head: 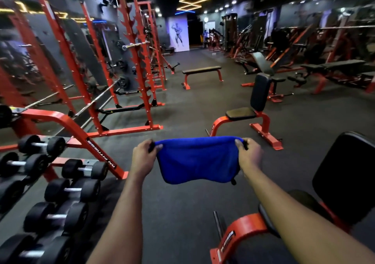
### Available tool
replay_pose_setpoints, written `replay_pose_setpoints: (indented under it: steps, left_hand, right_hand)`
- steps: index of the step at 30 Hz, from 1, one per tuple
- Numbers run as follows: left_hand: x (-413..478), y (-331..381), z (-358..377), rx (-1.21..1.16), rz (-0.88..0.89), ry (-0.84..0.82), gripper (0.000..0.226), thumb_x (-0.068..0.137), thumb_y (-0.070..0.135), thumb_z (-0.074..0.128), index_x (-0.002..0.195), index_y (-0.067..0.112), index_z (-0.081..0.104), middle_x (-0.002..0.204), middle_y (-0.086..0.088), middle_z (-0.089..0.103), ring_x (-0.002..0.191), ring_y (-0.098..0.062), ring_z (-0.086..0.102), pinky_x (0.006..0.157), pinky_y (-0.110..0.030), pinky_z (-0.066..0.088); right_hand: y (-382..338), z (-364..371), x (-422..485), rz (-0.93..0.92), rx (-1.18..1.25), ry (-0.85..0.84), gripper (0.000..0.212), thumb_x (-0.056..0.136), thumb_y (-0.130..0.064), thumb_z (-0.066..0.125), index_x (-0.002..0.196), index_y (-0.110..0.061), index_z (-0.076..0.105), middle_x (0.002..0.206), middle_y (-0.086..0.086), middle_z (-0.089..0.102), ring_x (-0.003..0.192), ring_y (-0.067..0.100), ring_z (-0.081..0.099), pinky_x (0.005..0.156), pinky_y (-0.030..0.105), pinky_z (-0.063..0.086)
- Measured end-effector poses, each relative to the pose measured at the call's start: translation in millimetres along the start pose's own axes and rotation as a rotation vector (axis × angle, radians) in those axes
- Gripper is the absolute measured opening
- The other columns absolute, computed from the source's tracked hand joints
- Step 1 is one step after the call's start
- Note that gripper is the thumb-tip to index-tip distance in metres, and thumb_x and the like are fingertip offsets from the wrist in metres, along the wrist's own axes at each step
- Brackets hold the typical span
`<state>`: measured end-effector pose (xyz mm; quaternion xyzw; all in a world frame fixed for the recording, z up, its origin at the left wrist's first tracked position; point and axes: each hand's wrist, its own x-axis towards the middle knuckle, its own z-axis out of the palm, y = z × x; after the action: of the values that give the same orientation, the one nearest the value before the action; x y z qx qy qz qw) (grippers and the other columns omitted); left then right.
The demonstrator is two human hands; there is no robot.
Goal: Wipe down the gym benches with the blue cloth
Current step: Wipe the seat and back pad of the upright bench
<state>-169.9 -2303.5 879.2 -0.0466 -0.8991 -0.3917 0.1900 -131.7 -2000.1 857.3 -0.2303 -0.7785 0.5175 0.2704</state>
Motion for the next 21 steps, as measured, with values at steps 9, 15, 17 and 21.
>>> replay_pose_setpoints:
  steps: [9, 15, 17, 21]
  left_hand:
    - [-7.0, 38.2, -9.1, -0.297, -0.029, 0.278, 0.021, 0.105, 0.02, 0.039, 0.088, 0.007, 0.04, 0.066, 0.0, 0.047, 0.059, -0.012, 0.044, 0.053, -0.032, 0.022]
    - [5.7, 25.7, -14.7, -0.256, -0.15, 0.279, 0.022, 0.105, 0.027, 0.037, 0.098, 0.007, 0.043, 0.084, -0.01, 0.055, 0.076, -0.029, 0.051, 0.066, -0.035, 0.034]
    - [5.9, 24.0, -14.9, -0.215, -0.134, 0.278, 0.021, 0.105, 0.028, 0.037, 0.098, 0.009, 0.041, 0.082, -0.011, 0.056, 0.074, -0.031, 0.053, 0.063, -0.038, 0.038]
    - [3.2, 24.2, -16.0, -0.227, -0.042, 0.355, 0.012, 0.104, 0.02, 0.04, 0.099, 0.01, 0.045, 0.074, -0.007, 0.059, 0.062, -0.022, 0.056, 0.054, -0.038, 0.045]
  right_hand:
    - [-42.2, 4.3, -12.7, 0.142, 0.013, 0.021, 0.06, 0.096, -0.062, 0.04, 0.063, -0.012, 0.049, 0.058, 0.001, 0.046, 0.057, 0.019, 0.046, 0.057, 0.033, 0.036]
    - [-44.2, 5.8, -9.9, 0.07, 0.05, -0.347, 0.022, 0.095, -0.032, 0.063, 0.102, -0.011, 0.069, 0.094, 0.004, 0.072, 0.091, 0.023, 0.067, 0.084, 0.041, 0.054]
    - [-50.7, 9.3, -15.2, 0.041, 0.017, -0.224, 0.022, 0.099, -0.031, 0.057, 0.102, -0.012, 0.066, 0.088, 0.001, 0.068, 0.082, 0.019, 0.063, 0.071, 0.036, 0.051]
    - [-61.8, 13.8, -18.2, 0.057, 0.046, -0.174, 0.011, 0.102, -0.027, 0.05, 0.102, -0.017, 0.056, 0.086, -0.001, 0.06, 0.074, 0.013, 0.056, 0.06, 0.028, 0.042]
